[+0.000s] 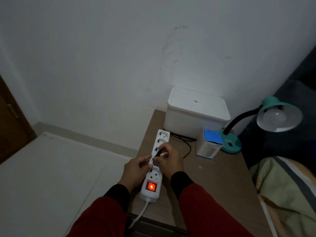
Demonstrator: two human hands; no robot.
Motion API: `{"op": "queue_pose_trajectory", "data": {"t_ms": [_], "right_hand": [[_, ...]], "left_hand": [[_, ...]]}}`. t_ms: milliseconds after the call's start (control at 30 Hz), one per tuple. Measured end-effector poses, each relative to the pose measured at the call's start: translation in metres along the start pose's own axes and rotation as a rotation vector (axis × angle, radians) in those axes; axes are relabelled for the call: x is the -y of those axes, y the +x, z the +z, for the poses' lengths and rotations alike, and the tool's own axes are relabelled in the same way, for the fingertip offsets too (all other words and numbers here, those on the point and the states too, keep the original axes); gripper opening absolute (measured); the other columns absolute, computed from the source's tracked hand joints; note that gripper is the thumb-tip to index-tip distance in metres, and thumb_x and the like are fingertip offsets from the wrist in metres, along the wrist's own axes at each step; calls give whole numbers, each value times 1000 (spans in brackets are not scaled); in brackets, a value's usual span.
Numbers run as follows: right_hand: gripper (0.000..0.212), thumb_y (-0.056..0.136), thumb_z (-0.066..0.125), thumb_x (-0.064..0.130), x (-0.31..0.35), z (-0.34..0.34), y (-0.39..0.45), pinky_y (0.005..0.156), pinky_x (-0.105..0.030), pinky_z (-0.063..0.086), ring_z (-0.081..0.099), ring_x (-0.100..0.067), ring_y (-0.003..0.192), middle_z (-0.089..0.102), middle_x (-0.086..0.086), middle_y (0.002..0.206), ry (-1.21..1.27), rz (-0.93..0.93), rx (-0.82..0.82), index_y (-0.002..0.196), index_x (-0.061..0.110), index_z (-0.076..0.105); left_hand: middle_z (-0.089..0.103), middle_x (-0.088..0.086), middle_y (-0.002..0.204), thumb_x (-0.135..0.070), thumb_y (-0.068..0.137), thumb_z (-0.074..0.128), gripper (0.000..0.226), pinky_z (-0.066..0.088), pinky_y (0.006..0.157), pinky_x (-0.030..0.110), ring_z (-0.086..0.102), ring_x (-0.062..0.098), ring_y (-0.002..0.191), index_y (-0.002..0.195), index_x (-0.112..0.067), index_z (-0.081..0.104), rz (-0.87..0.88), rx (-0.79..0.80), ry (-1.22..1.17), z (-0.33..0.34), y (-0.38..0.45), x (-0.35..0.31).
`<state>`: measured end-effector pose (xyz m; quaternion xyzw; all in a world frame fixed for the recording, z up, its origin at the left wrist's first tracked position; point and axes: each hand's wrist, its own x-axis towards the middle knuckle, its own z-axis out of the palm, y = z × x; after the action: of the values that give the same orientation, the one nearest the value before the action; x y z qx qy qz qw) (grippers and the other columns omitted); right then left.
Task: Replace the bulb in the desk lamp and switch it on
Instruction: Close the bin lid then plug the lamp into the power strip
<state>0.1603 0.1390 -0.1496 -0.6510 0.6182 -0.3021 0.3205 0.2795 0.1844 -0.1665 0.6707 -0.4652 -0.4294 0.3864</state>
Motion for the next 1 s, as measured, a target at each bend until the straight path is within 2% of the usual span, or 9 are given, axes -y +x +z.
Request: {"op": "queue_pose_trajectory", "data": {"t_ms": [67,200,333,500,667,733,800,900,1000], "right_hand": [[24,68,74,8,3,2,-2,71,-35,58,66,-20,81,69,-6,97,-58,-18,-17,85,19,62],[23,71,74,9,5,0,-1,69,-26,50,58,-15,79,65,-6,94,-146,-60,-1,91,13,64],[22,74,73,9,2,-6,-1,78,-30,54,63,-19,89,67,-9,100,-224,-102,68,94,10,63],[18,81,68,12,0,-12,-3,88,-30,53,64,-24,100,69,-12,107,-317,-145,122,98,8,66],[14,83,65,14,2,-7,-2,76,-23,46,63,-23,97,68,-11,107,-409,-173,95,97,9,67],[13,84,63,12,2,-4,-1,78,-25,48,63,-24,98,67,-12,109,-438,-186,111,96,8,65],[13,85,63,10,2,-3,-1,81,-28,50,62,-25,100,66,-13,110,-450,-182,130,97,7,64],[16,86,62,11,5,-6,-1,84,-29,51,63,-24,102,67,-13,112,-434,-146,156,101,7,65],[33,87,59,8,10,-16,0,95,-29,48,58,-24,116,62,-11,127,-472,-112,263,120,14,61]], "left_hand": [[68,8,119,-15,86,65,42,45,84,18,63,13,100,126,-21,58,-3,0,0,0,0,0],[67,8,120,-16,86,64,42,47,86,20,63,14,102,127,-22,57,-6,0,-3,0,1,1],[66,9,122,-14,87,64,43,48,90,23,63,17,106,128,-21,57,-14,4,-14,1,0,1],[65,8,123,-13,88,62,43,48,81,19,60,10,93,130,-20,55,-9,11,-2,1,0,0],[66,9,122,-14,87,63,43,51,89,25,62,13,96,129,-21,55,-12,14,-4,2,1,1],[66,9,121,-15,87,63,42,52,94,30,63,16,100,129,-21,56,-15,7,2,2,1,2],[66,9,122,-15,88,62,42,51,91,28,62,14,99,129,-20,55,-12,9,8,3,1,2],[65,9,123,-14,88,62,42,48,86,22,61,13,98,130,-19,55,-9,5,43,4,0,-1],[65,11,124,-13,89,60,42,47,90,23,63,18,107,130,-20,54,-25,-10,92,5,-4,-7]]}}
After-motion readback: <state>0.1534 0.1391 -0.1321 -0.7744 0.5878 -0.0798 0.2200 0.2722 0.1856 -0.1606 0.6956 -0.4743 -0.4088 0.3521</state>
